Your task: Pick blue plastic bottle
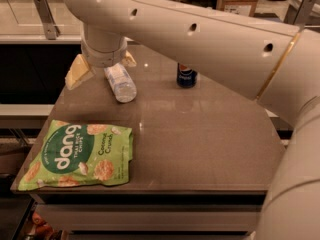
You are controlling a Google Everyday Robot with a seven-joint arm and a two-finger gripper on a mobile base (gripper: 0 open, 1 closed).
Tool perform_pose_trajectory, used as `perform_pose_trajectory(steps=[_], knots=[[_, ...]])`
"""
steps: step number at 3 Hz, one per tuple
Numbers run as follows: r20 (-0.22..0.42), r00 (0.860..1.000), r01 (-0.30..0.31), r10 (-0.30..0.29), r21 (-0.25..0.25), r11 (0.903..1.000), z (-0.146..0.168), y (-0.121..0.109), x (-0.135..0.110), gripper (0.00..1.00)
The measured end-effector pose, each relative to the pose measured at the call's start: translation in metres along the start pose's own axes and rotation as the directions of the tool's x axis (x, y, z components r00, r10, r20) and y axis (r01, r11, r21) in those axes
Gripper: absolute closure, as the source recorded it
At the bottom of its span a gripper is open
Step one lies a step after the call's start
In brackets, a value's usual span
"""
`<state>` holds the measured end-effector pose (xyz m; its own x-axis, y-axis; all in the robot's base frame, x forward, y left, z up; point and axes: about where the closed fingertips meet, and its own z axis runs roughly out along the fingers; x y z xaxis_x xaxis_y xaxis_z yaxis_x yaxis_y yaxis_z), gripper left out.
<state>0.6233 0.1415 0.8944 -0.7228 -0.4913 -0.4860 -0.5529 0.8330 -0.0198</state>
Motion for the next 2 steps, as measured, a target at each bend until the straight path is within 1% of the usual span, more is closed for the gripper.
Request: perform_pose_trajectory(steps=[1, 2], knots=[[0.009, 0.999, -0.038, 0.037, 0.038, 0.9986, 0.029, -0.007, 0.003, 0.00], [0.023, 0.999, -0.049, 0.048, 0.063, 0.9968, 0.054, -0.030, 0.000, 0.00]])
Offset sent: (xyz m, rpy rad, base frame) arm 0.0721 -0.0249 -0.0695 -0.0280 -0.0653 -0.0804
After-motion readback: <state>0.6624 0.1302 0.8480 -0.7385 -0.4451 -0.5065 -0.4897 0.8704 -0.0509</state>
